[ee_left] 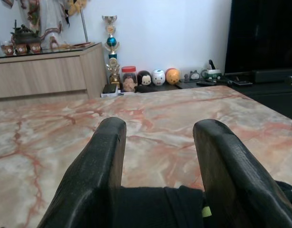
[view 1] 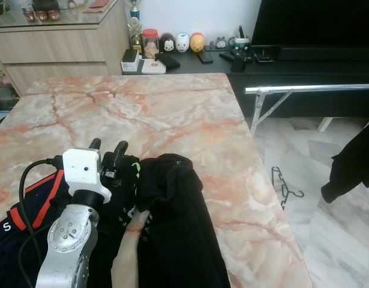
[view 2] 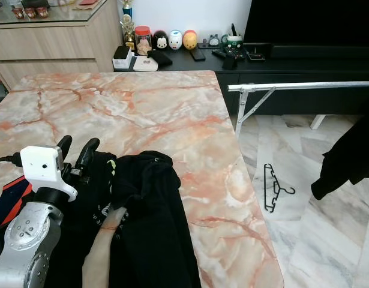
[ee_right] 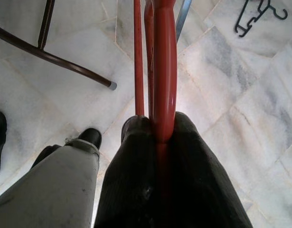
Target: Hang hanger
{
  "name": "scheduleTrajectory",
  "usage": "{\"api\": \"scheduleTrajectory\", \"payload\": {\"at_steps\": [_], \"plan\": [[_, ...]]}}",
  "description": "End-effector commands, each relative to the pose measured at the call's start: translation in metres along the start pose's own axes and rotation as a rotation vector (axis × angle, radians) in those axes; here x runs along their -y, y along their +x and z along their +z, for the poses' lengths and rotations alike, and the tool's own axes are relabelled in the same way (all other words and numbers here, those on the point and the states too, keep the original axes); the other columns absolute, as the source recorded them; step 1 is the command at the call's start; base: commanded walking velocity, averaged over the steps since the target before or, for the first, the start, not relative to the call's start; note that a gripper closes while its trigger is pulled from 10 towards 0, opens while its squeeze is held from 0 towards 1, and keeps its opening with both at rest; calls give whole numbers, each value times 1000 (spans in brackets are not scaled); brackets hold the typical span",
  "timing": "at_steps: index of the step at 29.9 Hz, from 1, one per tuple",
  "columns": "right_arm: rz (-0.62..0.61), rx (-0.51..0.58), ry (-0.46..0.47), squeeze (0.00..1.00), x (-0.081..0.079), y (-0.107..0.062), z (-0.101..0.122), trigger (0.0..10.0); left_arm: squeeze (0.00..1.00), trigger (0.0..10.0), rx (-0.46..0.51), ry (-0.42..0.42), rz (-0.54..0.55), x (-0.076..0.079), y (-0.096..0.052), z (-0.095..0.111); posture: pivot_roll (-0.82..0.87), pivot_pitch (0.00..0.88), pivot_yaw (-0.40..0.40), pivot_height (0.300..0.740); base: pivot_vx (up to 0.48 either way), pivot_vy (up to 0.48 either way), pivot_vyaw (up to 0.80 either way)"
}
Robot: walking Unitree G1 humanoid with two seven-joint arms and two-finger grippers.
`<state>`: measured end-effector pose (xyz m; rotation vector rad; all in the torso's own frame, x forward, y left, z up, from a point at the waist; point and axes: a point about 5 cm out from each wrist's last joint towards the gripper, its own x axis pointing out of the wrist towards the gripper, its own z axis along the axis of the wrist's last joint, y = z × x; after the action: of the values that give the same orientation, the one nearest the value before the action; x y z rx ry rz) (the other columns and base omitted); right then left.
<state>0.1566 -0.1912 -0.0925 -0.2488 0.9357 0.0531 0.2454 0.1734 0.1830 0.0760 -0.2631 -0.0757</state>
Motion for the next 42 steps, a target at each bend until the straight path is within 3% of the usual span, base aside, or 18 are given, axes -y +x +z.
{"api": "scheduleTrajectory", "payload": {"at_steps": [1, 36, 42], "plan": [[-5, 1, 7, 0, -1, 0, 0, 10000, 0, 10000, 12, 3, -3, 0, 1, 2, 80, 39, -17, 740, -262, 0, 0], [-5, 10, 3, 0, 3, 0, 1, 10000, 0, 10000, 24, -2, -17, 2, 0, 4, 82, 31, -23, 740, -259, 0, 0], [-5, 7, -1, 0, 5, 0, 0, 10000, 0, 10000, 0, 1, -29, 2, -3, -3, 79, 19, -23, 740, -164, 0, 0]]}}
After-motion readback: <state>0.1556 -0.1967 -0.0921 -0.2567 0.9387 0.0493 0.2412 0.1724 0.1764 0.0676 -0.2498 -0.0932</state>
